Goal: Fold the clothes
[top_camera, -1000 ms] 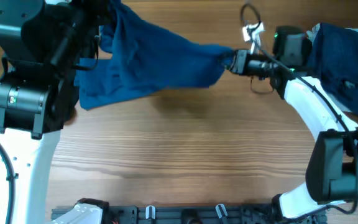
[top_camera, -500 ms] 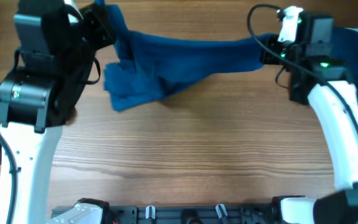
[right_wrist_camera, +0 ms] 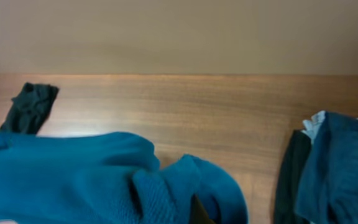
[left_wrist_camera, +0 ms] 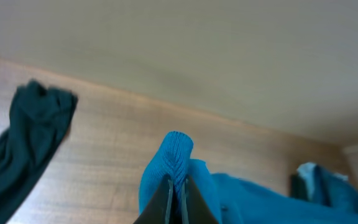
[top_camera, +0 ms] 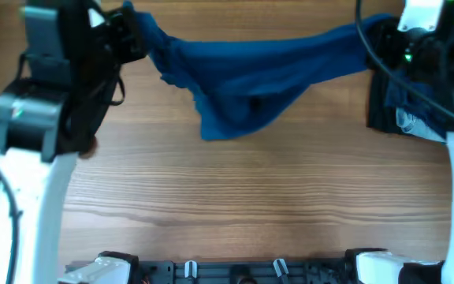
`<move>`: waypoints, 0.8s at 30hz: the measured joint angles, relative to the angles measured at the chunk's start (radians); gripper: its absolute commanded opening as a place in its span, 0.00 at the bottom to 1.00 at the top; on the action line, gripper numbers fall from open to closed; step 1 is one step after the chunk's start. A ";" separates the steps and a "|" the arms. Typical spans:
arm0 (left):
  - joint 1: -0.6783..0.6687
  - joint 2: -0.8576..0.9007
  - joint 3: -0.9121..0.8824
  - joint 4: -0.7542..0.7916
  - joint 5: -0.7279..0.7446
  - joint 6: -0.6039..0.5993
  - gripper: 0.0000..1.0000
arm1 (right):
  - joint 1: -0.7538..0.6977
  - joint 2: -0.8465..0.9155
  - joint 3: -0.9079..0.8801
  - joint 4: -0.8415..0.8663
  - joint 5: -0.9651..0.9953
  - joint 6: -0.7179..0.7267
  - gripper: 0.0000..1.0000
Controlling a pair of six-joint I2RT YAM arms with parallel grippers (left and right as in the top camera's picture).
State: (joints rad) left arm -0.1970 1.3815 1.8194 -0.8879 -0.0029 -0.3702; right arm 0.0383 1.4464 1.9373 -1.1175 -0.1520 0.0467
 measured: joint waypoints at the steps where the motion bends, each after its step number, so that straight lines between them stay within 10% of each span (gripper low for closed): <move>1: 0.000 -0.027 0.015 -0.008 0.000 0.000 0.04 | 0.000 -0.007 0.022 -0.020 0.000 -0.001 0.04; 14: -0.004 -0.319 0.056 -0.123 -0.015 0.003 0.04 | 0.000 -0.074 0.057 -0.107 -0.002 0.009 0.04; 24: -0.004 0.105 0.069 -0.230 -0.025 0.006 0.04 | 0.000 0.014 0.057 -0.129 -0.024 0.016 0.04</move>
State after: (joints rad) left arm -0.2008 1.4860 1.8889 -1.1175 -0.0280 -0.3641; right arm 0.0383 1.4609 1.9945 -1.2465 -0.1757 0.0628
